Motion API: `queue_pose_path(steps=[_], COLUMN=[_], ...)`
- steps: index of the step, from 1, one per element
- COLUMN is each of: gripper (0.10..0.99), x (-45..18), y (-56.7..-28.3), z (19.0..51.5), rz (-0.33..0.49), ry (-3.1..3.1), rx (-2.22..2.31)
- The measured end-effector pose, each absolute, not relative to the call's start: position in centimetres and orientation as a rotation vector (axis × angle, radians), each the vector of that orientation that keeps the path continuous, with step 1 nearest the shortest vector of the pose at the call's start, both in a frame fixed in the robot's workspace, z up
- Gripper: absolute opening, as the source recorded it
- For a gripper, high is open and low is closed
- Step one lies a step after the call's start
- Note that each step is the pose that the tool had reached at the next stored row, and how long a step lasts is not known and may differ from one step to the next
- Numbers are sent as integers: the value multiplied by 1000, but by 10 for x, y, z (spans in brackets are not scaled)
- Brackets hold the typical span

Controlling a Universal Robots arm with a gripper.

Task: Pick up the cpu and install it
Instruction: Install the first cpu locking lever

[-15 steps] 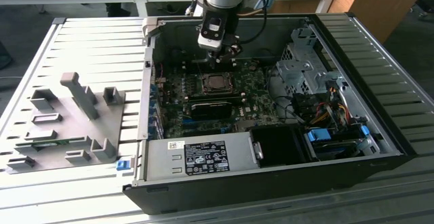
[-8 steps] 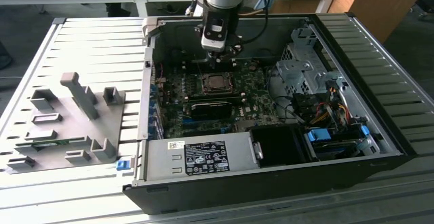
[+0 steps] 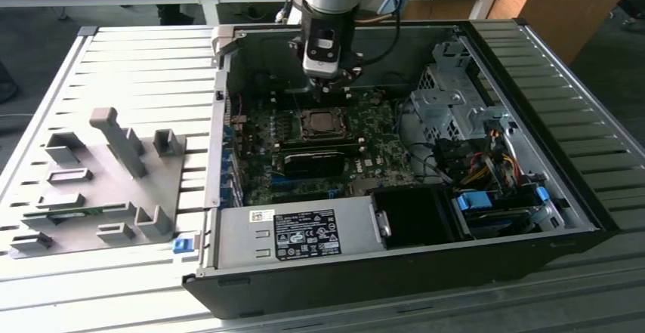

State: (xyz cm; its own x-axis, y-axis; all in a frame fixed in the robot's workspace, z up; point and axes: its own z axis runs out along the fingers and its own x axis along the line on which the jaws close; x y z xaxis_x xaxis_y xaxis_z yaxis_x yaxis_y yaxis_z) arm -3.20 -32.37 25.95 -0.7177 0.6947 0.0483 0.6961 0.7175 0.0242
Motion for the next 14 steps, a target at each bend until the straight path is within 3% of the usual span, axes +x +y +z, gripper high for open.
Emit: queue_pose_path(steps=[14], gripper=[106], x=[-32], y=[-324], z=[256], rz=[-56], ry=[-2999], rx=[-791])
